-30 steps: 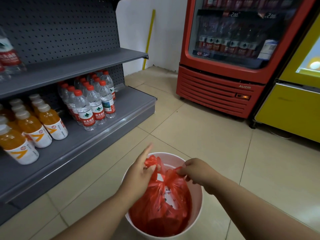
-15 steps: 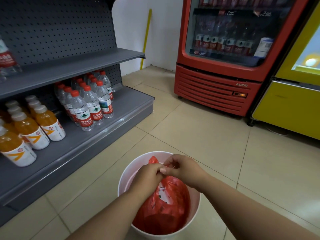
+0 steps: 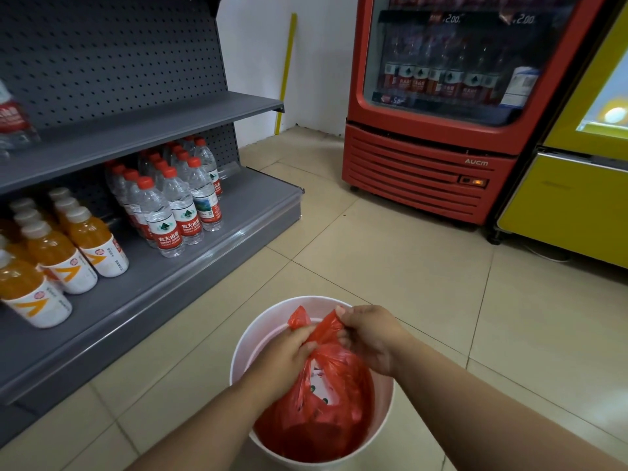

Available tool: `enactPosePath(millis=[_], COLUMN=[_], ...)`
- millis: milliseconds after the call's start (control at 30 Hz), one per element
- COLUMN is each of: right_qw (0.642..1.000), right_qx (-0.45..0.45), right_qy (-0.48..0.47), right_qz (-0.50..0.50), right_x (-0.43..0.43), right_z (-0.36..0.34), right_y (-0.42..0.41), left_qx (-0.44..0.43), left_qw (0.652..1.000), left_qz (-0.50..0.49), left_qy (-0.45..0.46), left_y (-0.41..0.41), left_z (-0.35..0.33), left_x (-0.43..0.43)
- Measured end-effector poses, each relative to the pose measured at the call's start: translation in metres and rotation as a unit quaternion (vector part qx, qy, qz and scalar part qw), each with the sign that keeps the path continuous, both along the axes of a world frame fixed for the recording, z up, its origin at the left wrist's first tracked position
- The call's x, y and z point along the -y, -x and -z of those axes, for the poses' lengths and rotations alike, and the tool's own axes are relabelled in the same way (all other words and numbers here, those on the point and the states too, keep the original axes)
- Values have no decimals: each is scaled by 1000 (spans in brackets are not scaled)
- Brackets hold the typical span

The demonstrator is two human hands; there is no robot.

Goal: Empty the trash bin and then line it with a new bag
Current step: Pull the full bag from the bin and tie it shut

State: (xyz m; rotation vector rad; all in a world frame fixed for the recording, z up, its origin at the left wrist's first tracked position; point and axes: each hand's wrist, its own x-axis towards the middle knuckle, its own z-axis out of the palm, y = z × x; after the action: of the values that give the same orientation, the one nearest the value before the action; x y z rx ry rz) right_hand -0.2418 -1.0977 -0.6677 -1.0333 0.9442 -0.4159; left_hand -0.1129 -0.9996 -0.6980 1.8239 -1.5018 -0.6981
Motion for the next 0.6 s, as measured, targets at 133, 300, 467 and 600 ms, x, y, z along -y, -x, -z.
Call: enactPosePath(millis=[133,300,467,600], right_qw=[999,934,917,905], right_qx=[3,-212,-222,-223], right_qy=[-47,238,300,340], right_qz=[20,-164,-140,-122], right_x=[-14,-24,-29,-28], right_z=[9,24,28,29], right_y=[-3,-7,-14,-12], left_qx=[3,-31,-67,-11], left_qw=[997,992,987,991], left_qz=[-72,-116,-136,-126], left_qy=[35,45,56,50], left_y=[-2,1,1,-2], left_z=[5,2,-3,0], left_x=[0,2,4,7])
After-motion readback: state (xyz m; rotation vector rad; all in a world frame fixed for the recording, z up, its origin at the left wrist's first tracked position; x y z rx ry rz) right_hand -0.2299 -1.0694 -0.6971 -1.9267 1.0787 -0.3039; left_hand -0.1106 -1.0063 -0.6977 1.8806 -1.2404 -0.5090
